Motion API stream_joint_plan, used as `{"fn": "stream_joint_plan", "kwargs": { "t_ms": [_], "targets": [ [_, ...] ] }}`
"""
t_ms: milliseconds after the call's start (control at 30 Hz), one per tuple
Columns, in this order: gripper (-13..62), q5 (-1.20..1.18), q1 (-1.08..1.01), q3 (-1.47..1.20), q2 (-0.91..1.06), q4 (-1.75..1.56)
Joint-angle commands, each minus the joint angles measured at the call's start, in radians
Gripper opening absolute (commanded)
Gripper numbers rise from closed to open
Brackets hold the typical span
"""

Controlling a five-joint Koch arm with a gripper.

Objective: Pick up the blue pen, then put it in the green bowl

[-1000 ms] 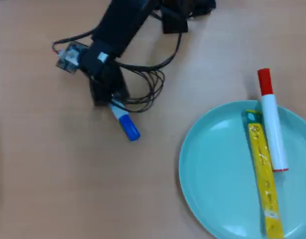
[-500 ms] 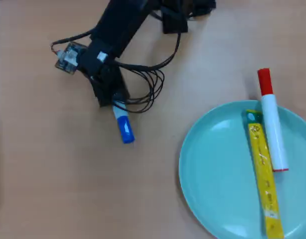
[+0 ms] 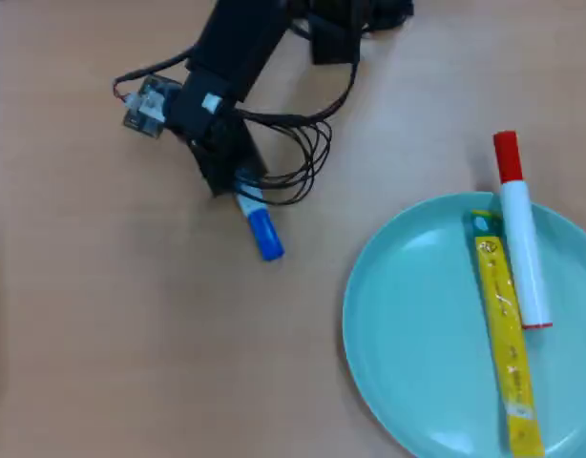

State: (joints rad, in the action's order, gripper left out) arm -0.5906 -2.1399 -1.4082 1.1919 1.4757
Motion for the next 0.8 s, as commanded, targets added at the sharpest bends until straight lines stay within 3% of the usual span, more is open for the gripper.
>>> {"fn": "stream_joint_plan", "kwargs": {
  "t_ms": [0,767],
  "targets": [
    [-7.9,0.078,0.009,0.037,0.164,0.044],
    [-7.9,0.253,0.123,0.029,0.753,-0.149]
  ]
}}
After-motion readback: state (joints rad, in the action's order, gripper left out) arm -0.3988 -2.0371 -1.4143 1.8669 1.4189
